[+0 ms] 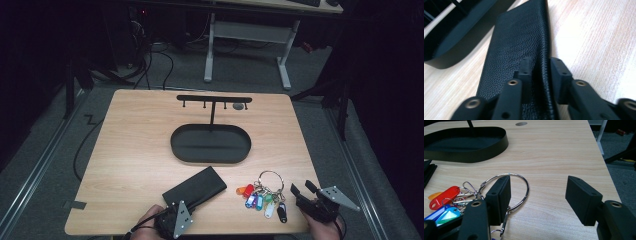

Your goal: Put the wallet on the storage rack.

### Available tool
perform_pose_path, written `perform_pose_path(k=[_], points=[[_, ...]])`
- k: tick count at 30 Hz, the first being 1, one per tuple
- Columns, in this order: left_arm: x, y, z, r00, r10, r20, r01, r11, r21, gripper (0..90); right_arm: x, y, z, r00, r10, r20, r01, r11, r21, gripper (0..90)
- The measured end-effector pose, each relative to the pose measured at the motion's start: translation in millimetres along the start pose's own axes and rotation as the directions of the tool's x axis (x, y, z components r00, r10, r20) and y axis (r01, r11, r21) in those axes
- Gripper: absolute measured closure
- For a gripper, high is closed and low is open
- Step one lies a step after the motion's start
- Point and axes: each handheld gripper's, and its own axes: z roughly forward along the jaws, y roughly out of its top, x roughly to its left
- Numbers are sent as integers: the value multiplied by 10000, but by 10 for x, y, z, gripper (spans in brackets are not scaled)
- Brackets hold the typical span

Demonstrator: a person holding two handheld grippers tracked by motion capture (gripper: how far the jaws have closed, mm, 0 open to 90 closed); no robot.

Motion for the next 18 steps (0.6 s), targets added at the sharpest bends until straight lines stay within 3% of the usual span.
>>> perform_pose_path(k=[13, 18], points=[[0, 4, -38, 9998, 132, -120, -134, 9997, -184, 784, -6, 13, -17, 9999, -109, 27, 109, 9999, -100, 384], [33, 16, -84, 9998, -96, -184, 88, 9990, -428, 802, 0, 15, -12, 9998, -176, -48, 175, 9998, -110, 385]])
